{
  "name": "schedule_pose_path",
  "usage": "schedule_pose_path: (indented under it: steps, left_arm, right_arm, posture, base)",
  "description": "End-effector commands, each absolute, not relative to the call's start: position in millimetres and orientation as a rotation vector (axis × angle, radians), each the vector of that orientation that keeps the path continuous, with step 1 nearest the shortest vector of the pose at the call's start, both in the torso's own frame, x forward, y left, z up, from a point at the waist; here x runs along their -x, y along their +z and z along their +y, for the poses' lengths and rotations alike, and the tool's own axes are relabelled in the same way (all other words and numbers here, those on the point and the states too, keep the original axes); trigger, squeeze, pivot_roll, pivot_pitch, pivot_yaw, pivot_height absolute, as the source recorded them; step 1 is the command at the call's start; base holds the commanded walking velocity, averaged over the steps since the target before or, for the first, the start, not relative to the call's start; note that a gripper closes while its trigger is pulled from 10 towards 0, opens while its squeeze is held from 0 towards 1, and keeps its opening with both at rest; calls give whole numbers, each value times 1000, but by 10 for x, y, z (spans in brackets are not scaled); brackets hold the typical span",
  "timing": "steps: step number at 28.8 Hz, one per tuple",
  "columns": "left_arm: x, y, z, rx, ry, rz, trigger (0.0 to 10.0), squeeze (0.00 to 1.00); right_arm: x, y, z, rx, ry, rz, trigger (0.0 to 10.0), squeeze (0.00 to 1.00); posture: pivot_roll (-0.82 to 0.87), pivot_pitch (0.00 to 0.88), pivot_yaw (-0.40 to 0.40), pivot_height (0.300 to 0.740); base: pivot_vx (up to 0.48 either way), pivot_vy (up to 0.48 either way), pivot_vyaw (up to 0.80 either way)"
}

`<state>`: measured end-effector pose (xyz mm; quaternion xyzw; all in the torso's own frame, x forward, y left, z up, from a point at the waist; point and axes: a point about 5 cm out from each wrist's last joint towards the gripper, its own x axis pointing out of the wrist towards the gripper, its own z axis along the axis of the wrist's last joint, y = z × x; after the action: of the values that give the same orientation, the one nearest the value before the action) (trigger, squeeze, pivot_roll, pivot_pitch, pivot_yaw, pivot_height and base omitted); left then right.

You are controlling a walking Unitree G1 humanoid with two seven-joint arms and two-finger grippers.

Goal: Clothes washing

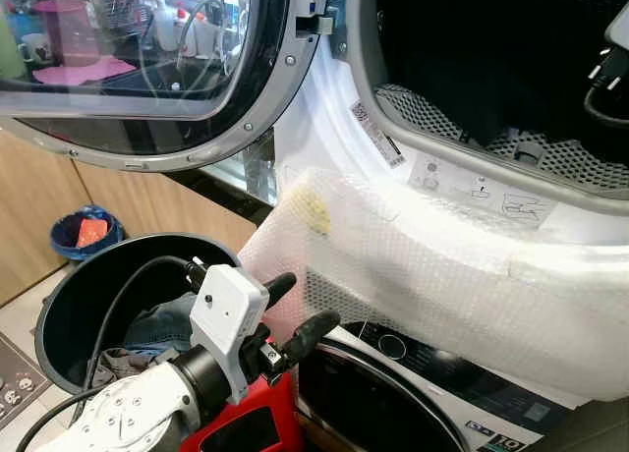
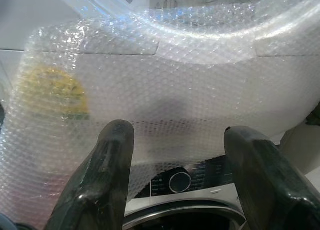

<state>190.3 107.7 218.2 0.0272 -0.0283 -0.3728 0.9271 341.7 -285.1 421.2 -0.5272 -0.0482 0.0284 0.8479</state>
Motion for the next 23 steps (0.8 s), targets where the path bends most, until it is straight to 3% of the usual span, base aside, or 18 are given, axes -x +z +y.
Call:
schedule_pose_path:
  steps: [1, 5, 8, 14, 18, 23]
  left_arm:
    - [-1905, 2200, 1075, -55, -771, -63, 10000, 0]
    - [-1908, 2201, 1074, -54, -768, -64, 10000, 0]
    - [-1905, 2200, 1074, -52, -766, -64, 10000, 0]
    - [-1898, 2192, 1070, -45, -763, -62, 10000, 0]
    - [-1902, 2184, 1068, -40, -763, -62, 10000, 0]
    - [-1927, 2180, 1056, -49, -767, -67, 10000, 0]
  right_arm:
    - [-3352, 4288, -2851, 1080, 46, -150, 10000, 0]
    - [-3326, 4346, -2809, 1009, 39, -229, 10000, 0]
    - [-3290, 4392, -2763, 858, 52, -300, 10000, 0]
    - [-3196, 4206, -2359, 533, 314, -375, 10000, 0]
    - [-3139, 3971, -2119, 531, 430, -371, 10000, 0]
    - [-3123, 3715, -1953, 514, 419, -346, 10000, 0]
  posture:
    - [89, 34, -72, 740]
    - [92, 35, -76, 740]
    - [92, 38, -80, 740]
    - [85, 39, -83, 740]
    - [70, 41, -85, 740]
    - [66, 32, -84, 740]
  base:
    - [0, 0, 0]
    - [0, 0, 0]
    - [0, 0, 0]
    - [0, 0, 0]
    - [0, 0, 0]
    - [0, 0, 0]
